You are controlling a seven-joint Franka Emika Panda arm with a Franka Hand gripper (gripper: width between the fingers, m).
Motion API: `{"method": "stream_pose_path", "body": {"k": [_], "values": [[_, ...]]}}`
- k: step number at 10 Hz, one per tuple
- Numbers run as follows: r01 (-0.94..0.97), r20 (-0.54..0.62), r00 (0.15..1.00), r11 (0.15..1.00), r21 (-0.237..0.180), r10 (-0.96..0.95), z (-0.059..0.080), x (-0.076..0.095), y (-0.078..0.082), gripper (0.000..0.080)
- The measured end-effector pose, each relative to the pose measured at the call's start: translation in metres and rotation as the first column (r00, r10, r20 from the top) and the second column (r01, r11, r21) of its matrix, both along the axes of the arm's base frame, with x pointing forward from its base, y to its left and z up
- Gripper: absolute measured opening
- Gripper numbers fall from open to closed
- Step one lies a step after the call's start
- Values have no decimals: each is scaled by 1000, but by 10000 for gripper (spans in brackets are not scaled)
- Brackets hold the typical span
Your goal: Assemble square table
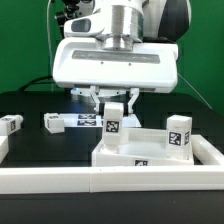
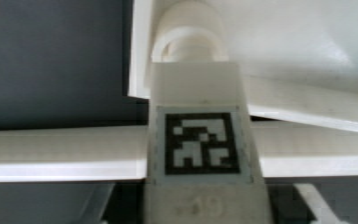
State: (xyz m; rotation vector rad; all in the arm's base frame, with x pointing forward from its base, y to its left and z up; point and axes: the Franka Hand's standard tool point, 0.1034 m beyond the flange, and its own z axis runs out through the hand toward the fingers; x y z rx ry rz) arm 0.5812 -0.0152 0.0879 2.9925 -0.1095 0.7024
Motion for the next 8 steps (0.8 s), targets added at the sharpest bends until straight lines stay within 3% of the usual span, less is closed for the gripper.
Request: {"method": "stream_pose_path", "body": {"k": [8], "values": [[-2,108,994,999,-51,7,-3,2,-3,290]]}}
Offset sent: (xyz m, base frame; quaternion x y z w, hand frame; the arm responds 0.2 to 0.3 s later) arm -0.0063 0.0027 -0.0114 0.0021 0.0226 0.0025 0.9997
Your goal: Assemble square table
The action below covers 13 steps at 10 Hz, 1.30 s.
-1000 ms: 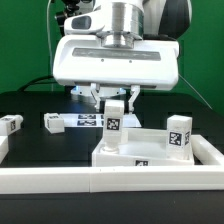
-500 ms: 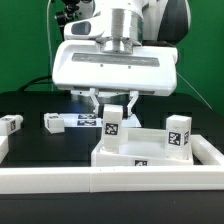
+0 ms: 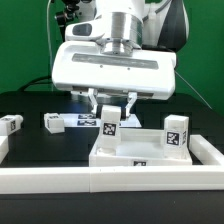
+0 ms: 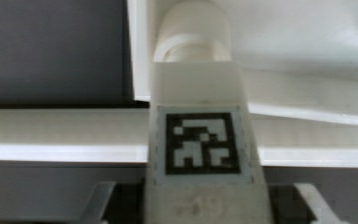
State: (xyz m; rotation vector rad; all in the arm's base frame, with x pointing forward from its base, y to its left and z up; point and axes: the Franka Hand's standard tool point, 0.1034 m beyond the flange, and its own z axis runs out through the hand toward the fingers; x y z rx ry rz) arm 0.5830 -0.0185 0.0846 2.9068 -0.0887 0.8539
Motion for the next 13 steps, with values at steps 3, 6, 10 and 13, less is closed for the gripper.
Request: {"method": "stream_pose_path", "body": {"k": [3,6,10,13], "values": [[0,-15,1000,1000,5,0,-2,-1,0,490],[0,-16,1000,1000,5,0,-2,-1,0,641],[-1,-28,1000,1000,11,1,8,1,-6,649],[1,-34,999,1000,22,-1,19,3,-8,649]]}}
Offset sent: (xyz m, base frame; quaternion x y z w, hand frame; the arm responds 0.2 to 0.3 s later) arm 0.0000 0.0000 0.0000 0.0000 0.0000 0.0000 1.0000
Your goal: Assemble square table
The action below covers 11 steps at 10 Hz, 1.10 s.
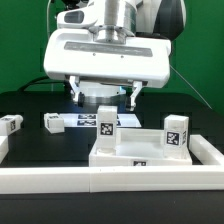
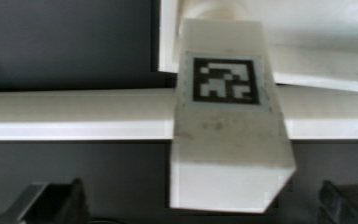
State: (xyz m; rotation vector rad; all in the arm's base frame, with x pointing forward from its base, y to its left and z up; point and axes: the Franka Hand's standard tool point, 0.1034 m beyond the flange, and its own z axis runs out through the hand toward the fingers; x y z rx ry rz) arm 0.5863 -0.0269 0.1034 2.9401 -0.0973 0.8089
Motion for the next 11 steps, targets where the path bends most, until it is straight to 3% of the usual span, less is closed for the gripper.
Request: {"method": "stream_pose_path", "body": {"k": [3,5,8,11], "values": [[-3,-69,998,1000,26,4,-8,-3,4,649],[8,-239,971,995,98,16,-10,0,9,649],[26,-437,898,986,162,48,-13,-5,13,649],[41,-514,856,983,179,58,-13,0,7,649]]}}
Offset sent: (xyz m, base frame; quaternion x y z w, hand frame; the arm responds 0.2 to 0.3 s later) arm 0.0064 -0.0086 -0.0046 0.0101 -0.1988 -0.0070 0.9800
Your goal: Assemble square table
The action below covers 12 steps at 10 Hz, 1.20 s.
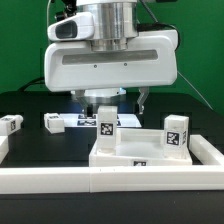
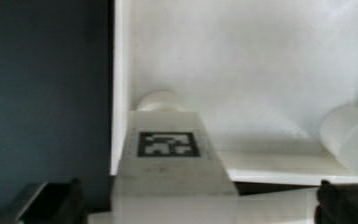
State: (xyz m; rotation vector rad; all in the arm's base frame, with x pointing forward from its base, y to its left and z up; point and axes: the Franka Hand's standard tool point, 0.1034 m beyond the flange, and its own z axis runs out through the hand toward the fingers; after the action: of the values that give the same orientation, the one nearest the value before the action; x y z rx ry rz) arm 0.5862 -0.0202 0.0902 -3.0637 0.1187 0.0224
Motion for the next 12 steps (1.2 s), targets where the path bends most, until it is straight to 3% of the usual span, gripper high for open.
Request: {"method": "stream_pose_path", "body": {"k": [6,8,12], "values": [[8,22,1000,1000,-12,-8,1,3,-10,622],[9,23,1000,1000,-12,-9,1,3,-10,283],[40,21,999,999,-11,-40,1,3,-10,287]]}}
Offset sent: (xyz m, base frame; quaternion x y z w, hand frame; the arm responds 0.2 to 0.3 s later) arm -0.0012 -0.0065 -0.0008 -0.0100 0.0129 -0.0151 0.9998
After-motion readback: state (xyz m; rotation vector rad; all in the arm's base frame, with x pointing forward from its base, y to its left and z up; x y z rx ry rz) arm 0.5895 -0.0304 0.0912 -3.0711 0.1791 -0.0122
